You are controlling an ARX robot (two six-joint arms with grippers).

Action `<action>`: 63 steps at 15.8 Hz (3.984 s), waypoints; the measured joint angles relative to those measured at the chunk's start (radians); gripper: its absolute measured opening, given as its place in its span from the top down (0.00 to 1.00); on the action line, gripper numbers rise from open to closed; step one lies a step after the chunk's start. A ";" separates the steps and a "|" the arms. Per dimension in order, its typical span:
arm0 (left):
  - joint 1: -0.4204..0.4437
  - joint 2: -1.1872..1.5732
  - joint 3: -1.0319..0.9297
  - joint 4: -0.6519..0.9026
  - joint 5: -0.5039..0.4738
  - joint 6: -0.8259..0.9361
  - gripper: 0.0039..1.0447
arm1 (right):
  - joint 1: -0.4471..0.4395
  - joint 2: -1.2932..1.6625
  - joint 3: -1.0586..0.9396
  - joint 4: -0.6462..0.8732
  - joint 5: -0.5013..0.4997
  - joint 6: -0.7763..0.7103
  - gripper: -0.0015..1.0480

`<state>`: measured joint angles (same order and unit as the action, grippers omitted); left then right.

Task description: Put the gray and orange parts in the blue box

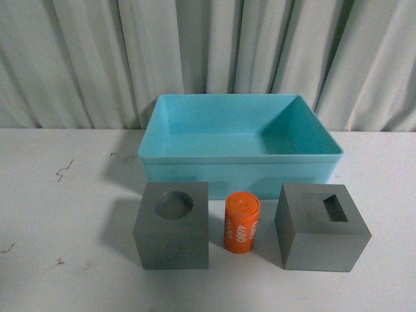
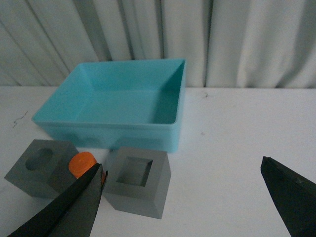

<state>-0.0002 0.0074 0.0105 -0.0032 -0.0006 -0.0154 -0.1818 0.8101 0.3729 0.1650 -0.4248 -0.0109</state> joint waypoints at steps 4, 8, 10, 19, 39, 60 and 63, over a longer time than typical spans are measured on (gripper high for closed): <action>0.000 0.000 0.000 0.000 0.000 0.000 0.06 | 0.079 0.544 0.094 0.227 0.064 -0.035 0.06; 0.000 0.000 0.000 0.000 0.000 0.000 0.06 | 0.167 0.873 0.163 0.362 0.152 -0.027 0.06; 0.000 0.000 0.000 0.000 0.000 0.000 0.06 | 0.261 1.037 0.243 0.413 0.216 0.024 0.06; 0.000 0.000 0.000 0.000 0.000 0.000 0.06 | 0.279 1.100 0.264 0.461 0.282 0.068 0.55; 0.000 0.000 0.000 0.000 0.000 0.000 0.06 | 0.378 1.273 0.854 0.373 0.429 0.178 0.82; 0.000 0.000 0.000 0.000 -0.001 0.000 0.06 | 0.179 -0.358 -0.361 0.199 0.431 0.258 0.23; 0.000 0.000 0.000 -0.001 0.000 0.000 0.06 | 0.182 -0.466 -0.362 0.167 0.425 0.058 0.58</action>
<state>-0.0002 0.0074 0.0105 -0.0040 -0.0006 -0.0151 -0.0002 0.3439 0.0109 0.3317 -0.0002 0.0475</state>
